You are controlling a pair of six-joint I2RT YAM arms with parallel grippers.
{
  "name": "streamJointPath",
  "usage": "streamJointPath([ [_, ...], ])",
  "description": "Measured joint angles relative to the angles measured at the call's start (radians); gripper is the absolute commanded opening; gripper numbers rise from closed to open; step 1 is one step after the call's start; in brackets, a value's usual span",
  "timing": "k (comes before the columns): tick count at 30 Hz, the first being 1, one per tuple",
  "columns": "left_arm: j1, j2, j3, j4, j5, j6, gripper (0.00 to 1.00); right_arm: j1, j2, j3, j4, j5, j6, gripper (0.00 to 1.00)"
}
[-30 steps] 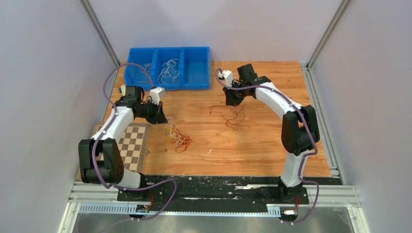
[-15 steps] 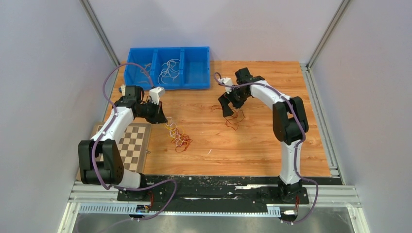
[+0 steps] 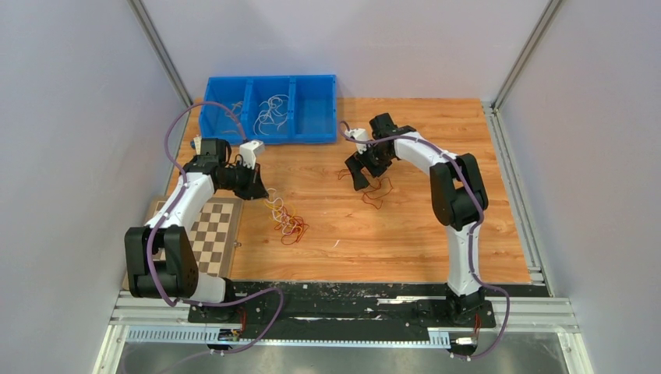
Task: Untangle the cables
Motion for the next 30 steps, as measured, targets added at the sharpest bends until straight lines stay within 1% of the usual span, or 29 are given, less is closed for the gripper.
streamJointPath([
  [2,0.000,0.000,0.000,0.000,0.000,0.000,0.00,0.016,0.017,0.000,0.015,0.048,0.008,0.79],
  [4,0.000,0.000,0.000,0.000,0.000,0.000,0.00,0.024,0.021,0.006,0.030,0.087,0.012,0.64],
  [6,0.000,0.000,0.000,0.000,0.000,0.000,0.00,0.030,0.023,0.006,0.048,0.121,0.013,0.44],
  [7,0.000,0.000,0.000,0.000,0.000,0.000,0.00,0.032,0.025,0.005,0.056,0.137,0.014,0.35],
  [11,0.000,0.000,-0.002,0.001,-0.001,0.000,0.00,0.033,0.037,0.005,0.089,0.173,0.010,0.16],
  [13,0.000,0.000,-0.002,0.002,-0.001,0.000,0.00,0.035,0.038,0.005,0.098,0.184,0.006,0.02],
  [14,0.000,0.000,-0.003,0.002,-0.001,0.000,0.00,0.035,0.039,0.005,0.101,0.189,0.000,0.00],
  [19,0.000,0.000,-0.002,0.005,-0.005,0.000,0.00,0.044,0.037,0.007,0.107,0.198,-0.022,0.00],
  [22,0.000,0.000,-0.002,0.005,-0.005,0.000,0.00,0.049,0.017,0.007,0.092,0.175,-0.030,0.00],
  [26,0.000,0.000,-0.002,0.005,-0.004,-0.004,0.00,0.050,-0.087,0.027,0.076,0.087,-0.014,0.00],
  [30,0.000,0.000,-0.002,0.009,-0.003,-0.011,0.00,0.051,-0.191,0.150,0.107,-0.008,0.053,0.00],
])
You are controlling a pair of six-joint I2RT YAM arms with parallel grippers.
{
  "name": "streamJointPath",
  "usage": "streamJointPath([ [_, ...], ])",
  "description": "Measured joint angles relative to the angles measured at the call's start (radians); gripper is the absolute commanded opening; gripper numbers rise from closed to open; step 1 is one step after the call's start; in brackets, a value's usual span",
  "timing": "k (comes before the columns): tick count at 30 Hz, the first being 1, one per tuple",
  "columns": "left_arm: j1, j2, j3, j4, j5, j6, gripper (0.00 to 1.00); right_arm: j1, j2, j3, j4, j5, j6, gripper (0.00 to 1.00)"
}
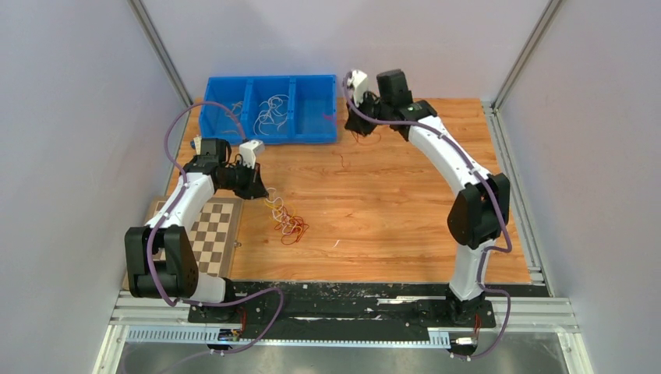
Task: Untangle the cables
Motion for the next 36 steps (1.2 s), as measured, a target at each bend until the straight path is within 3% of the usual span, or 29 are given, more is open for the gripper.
streamJointPath([
  [8,0.000,0.000,0.000,0.021,0.006,-0.018,0.00,0.019,-0.003,0.263,0.258,-0.112,0.151,0.00],
  [13,0.000,0.000,-0.003,0.048,0.011,-0.038,0.00,0.026,0.184,0.471,0.414,-0.111,0.180,0.00],
  [18,0.001,0.000,-0.026,0.082,0.013,-0.056,0.00,0.029,0.372,0.538,0.536,-0.089,0.198,0.00],
  [19,0.002,0.000,-0.032,0.087,0.013,-0.060,0.00,0.030,0.401,0.541,0.562,-0.084,0.200,0.06],
  [21,0.003,0.000,-0.041,0.094,0.012,-0.067,0.00,0.032,0.460,0.542,0.624,-0.069,0.198,0.28],
  [25,0.007,0.000,-0.048,0.108,0.013,-0.085,0.00,0.032,0.572,0.578,0.754,-0.030,0.185,0.64],
  [31,0.007,0.010,-0.048,0.125,0.029,-0.098,0.00,0.032,0.622,0.627,0.820,-0.019,0.182,0.86],
  [36,0.003,0.014,-0.046,0.121,0.041,-0.097,0.00,0.024,0.397,0.353,0.812,-0.053,0.172,0.97],
])
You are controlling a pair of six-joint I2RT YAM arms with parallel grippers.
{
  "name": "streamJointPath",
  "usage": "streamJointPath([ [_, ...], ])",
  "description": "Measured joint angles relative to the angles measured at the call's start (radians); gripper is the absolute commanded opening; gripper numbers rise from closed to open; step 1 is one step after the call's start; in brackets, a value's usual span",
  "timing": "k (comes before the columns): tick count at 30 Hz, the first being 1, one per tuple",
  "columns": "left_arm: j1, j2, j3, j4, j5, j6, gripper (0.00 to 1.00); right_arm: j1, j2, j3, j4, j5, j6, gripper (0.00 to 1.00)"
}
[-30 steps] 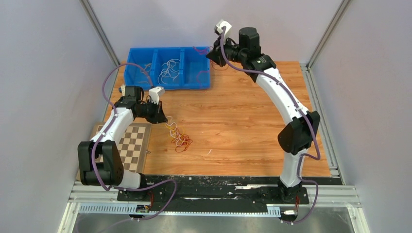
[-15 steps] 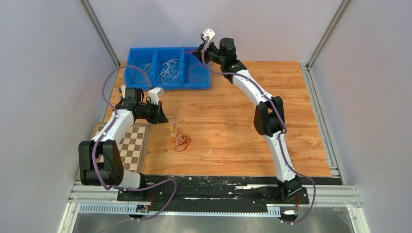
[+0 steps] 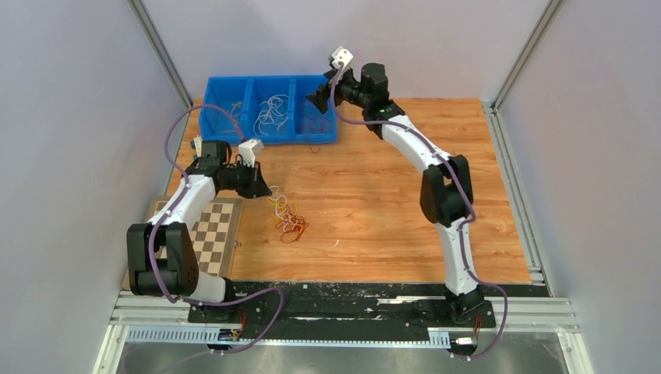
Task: Untangle the cables
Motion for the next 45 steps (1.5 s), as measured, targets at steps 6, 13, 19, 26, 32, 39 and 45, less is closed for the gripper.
streamJointPath([
  [6,-0.068,0.000,0.026,-0.010,0.008,0.007,0.00,-0.044,-0.358,-0.285,-0.183,-0.070,-0.019,1.00],
  [13,-0.304,-0.006,0.182,-0.010,0.077,-0.029,0.00,-0.179,-0.686,-0.619,-0.475,-0.156,-0.086,1.00],
  [19,-0.331,-0.099,0.187,0.086,0.147,-0.104,0.05,-0.253,-0.804,-0.854,-0.710,-0.196,-0.156,1.00],
  [26,-0.235,0.033,0.071,0.011,0.063,-0.035,0.72,-0.254,-0.853,-1.014,-0.838,-0.253,-0.191,0.89],
  [32,-0.087,0.077,-0.051,-0.043,0.048,-0.040,0.71,-0.217,-0.782,-1.019,-0.852,-0.272,-0.182,0.79],
  [39,-0.144,-0.089,-0.038,0.015,0.060,-0.032,0.63,-0.109,-0.628,-0.971,-0.840,-0.257,-0.121,0.72],
  [45,-0.262,0.060,0.045,0.045,0.045,-0.032,0.71,-0.048,-0.537,-0.909,-0.795,-0.221,-0.055,0.61],
])
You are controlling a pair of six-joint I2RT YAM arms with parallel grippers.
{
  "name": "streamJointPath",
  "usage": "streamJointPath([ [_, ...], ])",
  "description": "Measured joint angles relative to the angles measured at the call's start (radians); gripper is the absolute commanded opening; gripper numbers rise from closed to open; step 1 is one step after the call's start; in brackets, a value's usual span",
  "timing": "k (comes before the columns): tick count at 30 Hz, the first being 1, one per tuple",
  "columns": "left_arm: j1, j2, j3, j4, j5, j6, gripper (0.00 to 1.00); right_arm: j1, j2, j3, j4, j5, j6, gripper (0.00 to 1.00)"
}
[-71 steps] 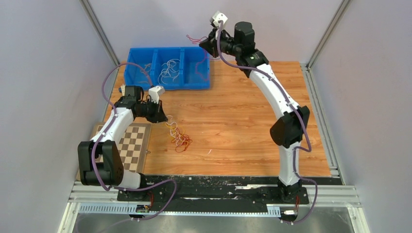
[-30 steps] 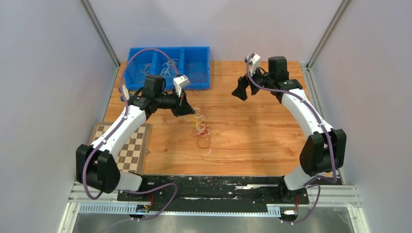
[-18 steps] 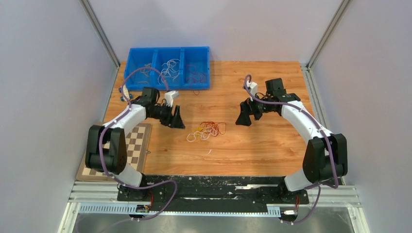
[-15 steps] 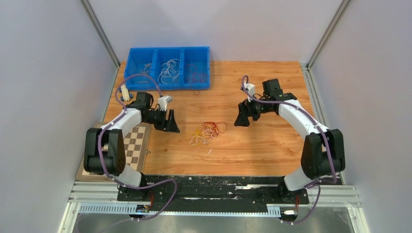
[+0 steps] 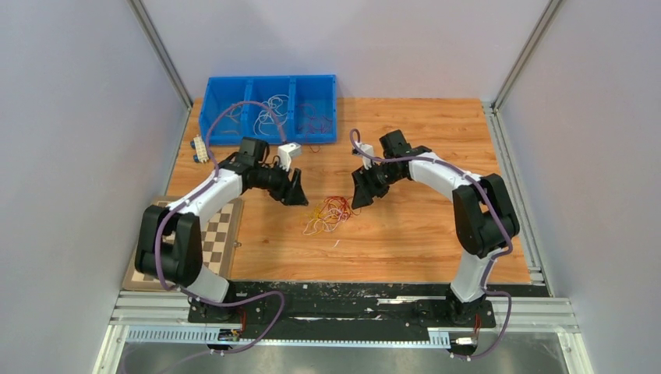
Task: Untangle the cables
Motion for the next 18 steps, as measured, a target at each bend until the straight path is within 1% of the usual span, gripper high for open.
streamJointPath([
  [5,-0.098,0.130,0.098,0.021,-0.009,-0.009,0.69,0.008,0.073,0.022,0.022,0.031,0.038,0.56],
  [8,-0.137,0.188,0.144,0.054,-0.012,-0.022,0.66,0.009,0.106,0.022,0.028,0.043,0.057,0.53],
  [14,-0.187,0.304,0.186,0.120,-0.024,-0.064,0.64,0.009,0.128,0.023,0.032,0.051,0.078,0.52],
  [16,-0.195,0.339,0.193,0.135,-0.028,-0.075,0.62,0.009,0.135,0.027,0.033,0.052,0.082,0.52],
  [18,-0.200,0.366,0.198,0.149,-0.031,-0.084,0.58,0.010,0.143,0.033,0.035,0.053,0.083,0.49],
])
